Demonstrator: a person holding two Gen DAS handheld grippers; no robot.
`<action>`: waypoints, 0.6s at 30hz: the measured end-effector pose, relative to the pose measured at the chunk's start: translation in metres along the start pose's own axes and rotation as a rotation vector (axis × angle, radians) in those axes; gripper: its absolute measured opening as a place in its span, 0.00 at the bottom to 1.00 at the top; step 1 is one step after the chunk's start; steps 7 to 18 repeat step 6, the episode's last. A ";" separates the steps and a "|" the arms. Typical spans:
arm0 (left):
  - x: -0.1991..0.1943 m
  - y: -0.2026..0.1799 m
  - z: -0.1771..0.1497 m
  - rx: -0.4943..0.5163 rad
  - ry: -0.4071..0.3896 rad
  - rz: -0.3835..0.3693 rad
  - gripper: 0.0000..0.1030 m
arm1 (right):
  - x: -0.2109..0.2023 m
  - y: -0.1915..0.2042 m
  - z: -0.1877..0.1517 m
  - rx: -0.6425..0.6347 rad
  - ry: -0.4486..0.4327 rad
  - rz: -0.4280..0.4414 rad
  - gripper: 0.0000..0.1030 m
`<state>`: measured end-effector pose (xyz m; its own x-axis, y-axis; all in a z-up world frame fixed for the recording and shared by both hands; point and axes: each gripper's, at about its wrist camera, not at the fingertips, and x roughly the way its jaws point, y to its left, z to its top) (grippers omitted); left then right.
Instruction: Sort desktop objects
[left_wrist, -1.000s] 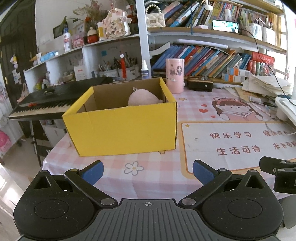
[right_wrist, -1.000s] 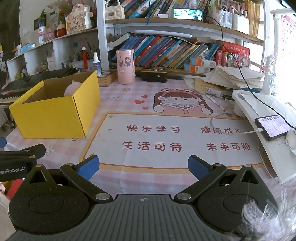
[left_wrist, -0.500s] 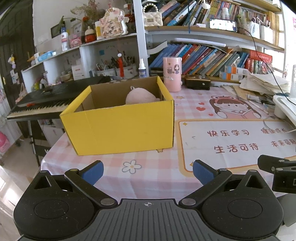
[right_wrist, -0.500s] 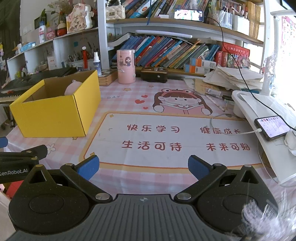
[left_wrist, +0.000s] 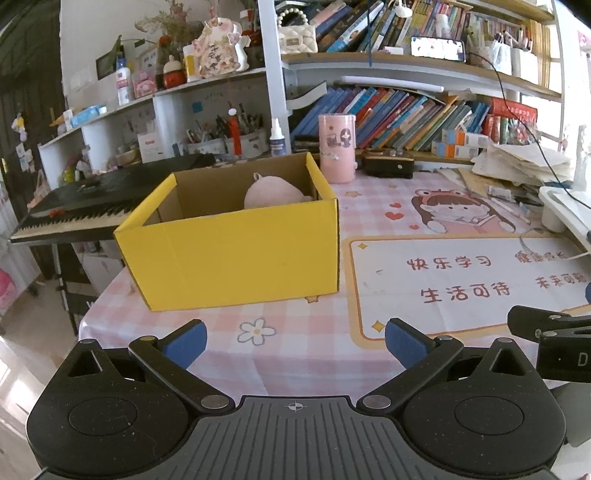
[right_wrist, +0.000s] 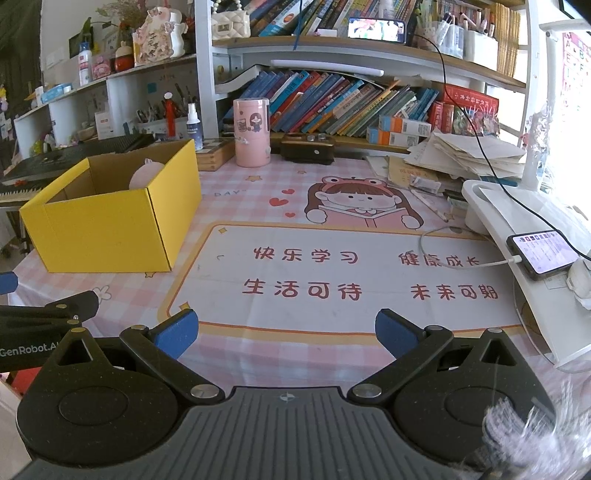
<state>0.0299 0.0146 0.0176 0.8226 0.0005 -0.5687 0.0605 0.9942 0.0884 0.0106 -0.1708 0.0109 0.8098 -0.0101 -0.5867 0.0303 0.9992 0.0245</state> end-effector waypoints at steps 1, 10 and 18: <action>0.000 0.000 0.000 -0.003 -0.001 -0.002 1.00 | 0.000 0.000 0.000 0.000 0.000 0.000 1.00; -0.002 0.000 0.001 -0.004 -0.016 -0.011 1.00 | 0.000 0.000 0.000 0.001 0.001 -0.002 1.00; -0.002 0.000 0.001 -0.004 -0.016 -0.011 1.00 | 0.000 0.000 0.000 0.001 0.001 -0.002 1.00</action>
